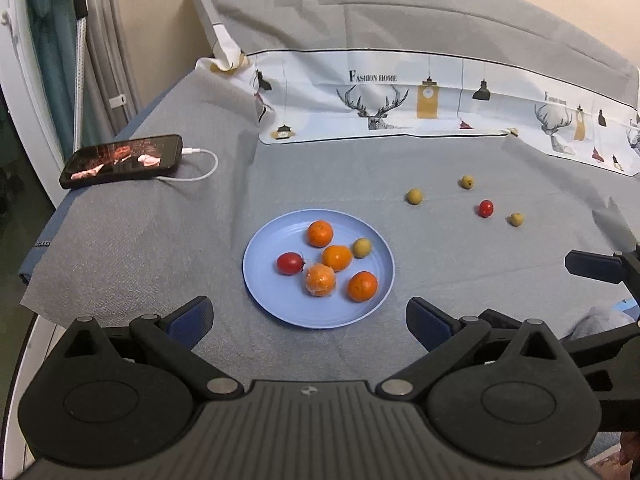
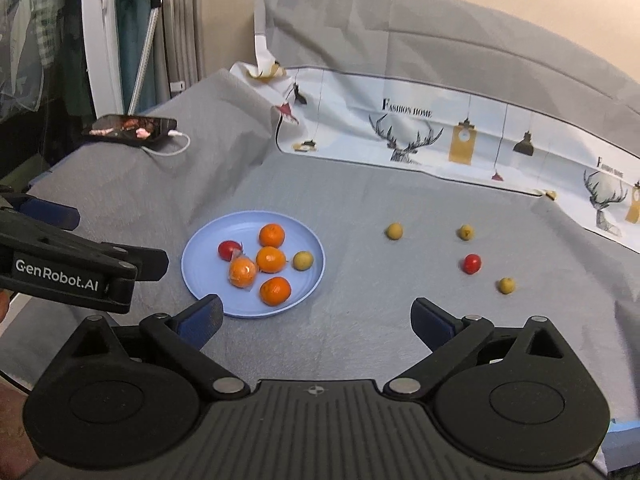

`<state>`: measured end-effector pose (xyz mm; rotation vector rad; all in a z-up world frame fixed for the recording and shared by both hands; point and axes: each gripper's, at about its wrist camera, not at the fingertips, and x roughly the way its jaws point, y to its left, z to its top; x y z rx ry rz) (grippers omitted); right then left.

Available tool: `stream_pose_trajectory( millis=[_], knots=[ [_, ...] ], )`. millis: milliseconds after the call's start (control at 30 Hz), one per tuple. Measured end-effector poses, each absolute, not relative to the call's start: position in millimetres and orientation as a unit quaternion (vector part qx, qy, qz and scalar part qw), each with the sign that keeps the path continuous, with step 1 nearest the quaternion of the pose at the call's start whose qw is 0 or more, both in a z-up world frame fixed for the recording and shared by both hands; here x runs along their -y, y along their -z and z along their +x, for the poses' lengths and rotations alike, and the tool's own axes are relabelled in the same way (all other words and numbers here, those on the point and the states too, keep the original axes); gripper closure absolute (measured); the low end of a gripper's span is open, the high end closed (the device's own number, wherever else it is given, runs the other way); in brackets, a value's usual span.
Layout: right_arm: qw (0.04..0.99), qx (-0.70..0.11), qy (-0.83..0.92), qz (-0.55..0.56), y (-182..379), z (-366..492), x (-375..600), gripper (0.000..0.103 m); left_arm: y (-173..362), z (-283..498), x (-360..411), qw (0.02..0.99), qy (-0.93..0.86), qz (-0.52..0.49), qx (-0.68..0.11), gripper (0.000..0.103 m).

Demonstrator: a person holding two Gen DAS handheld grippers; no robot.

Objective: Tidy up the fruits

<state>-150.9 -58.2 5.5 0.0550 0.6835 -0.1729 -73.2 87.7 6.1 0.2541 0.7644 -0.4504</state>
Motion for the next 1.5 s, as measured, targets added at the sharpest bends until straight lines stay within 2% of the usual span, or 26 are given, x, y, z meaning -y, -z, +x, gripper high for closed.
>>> stream_pose_trajectory(
  millis=[633, 1500],
  knots=[
    [0.945, -0.314, 0.085, 0.034, -15.2, -168.4, 57.0, 0.003, -17.4, -92.1, -84.9, 0.903, 0.219, 0.138, -0.343, 0.000],
    [0.940, -0.327, 0.083, 0.038, -10.7, -163.7, 59.8, 0.003, -10.7, -84.8, -86.6, 0.899, 0.213, 0.137, -0.356, 0.000]
  ],
)
